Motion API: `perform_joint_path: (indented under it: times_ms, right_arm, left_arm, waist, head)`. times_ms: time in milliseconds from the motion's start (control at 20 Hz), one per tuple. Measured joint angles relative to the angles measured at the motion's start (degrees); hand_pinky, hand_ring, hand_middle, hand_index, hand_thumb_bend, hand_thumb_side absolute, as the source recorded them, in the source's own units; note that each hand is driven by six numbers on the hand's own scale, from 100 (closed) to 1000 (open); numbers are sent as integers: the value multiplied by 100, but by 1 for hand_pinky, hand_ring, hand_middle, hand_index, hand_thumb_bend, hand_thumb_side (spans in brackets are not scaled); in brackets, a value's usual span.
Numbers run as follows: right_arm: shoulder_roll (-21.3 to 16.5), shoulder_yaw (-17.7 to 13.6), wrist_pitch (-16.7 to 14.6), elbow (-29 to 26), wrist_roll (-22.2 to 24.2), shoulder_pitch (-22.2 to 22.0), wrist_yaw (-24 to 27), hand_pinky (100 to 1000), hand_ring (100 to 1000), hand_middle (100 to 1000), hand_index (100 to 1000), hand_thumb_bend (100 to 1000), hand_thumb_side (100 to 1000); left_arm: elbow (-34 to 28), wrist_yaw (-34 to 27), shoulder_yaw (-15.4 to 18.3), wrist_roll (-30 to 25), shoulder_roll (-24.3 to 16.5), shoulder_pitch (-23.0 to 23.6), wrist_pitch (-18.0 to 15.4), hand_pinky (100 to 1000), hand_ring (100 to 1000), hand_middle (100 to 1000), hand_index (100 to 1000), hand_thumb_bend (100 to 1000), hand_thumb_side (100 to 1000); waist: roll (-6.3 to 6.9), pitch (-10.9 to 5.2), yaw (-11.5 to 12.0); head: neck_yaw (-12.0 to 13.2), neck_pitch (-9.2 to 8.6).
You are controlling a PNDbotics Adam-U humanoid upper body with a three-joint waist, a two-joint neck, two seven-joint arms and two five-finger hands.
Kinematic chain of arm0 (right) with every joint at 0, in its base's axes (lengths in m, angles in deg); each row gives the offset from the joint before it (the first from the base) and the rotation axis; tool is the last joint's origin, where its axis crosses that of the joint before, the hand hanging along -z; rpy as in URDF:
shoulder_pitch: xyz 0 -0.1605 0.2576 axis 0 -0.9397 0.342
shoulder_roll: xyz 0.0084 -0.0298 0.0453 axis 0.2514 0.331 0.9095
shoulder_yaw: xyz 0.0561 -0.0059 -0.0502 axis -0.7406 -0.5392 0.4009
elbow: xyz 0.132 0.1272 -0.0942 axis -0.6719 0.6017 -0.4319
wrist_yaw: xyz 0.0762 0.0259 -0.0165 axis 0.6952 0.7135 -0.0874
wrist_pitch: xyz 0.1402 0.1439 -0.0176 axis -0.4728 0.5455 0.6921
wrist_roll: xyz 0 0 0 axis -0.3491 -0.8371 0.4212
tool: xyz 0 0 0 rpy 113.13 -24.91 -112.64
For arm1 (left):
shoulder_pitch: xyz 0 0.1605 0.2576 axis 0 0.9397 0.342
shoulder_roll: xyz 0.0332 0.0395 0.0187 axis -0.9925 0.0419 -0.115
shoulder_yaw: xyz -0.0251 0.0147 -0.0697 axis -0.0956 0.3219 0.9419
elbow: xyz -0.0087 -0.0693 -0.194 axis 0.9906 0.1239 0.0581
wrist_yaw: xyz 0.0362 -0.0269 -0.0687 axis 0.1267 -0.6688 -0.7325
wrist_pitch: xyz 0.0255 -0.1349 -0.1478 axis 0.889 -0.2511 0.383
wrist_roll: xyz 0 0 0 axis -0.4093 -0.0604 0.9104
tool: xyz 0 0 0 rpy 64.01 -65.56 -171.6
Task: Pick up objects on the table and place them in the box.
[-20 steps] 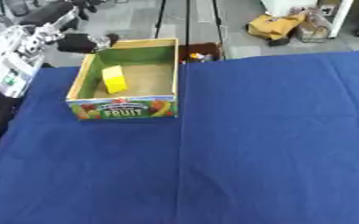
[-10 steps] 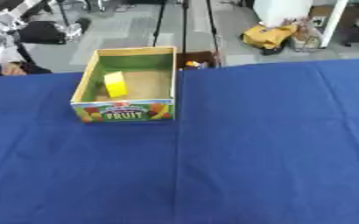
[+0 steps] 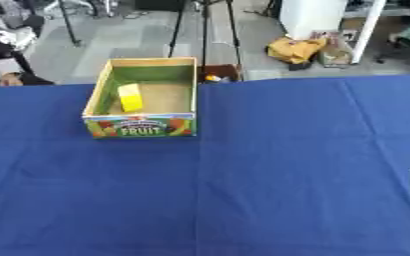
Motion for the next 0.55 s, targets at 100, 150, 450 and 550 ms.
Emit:
perform_joint_path:
  times_ms: [100, 150, 450, 550]
  right_arm:
    - [32, 0, 1, 0, -8, 0, -3, 752, 850, 678, 855, 100, 1000]
    - [52, 1, -3, 0, -13, 2, -6, 752, 850, 679, 856, 100, 1000]
    - [123, 1, -20, 0, -34, 37, -50, 750, 848, 681, 856, 100, 1000]
    - [146, 1, -23, 0, -37, 38, -52, 748, 848, 681, 856, 100, 1000]
  left_arm:
    - [-254, -158, 87, 157, 93, 258, -111, 574, 706, 735, 915, 216, 548]
    - [-381, -237, 129, 237, 160, 380, -172, 573, 704, 733, 912, 213, 543]
    - [-1159, -715, 433, 716, 716, 1128, -622, 556, 676, 710, 882, 189, 543]
    - [-1411, -873, 503, 873, 891, 1339, -778, 557, 681, 712, 882, 191, 547]
  waist:
    - [-42, -26, 21]
    - [-60, -43, 27]
    - [-151, -108, 112]
    - [-170, -121, 144]
  head:
    - [-10, 48]
    - [-11, 75]
    - [-58, 182]
    - [-72, 211]
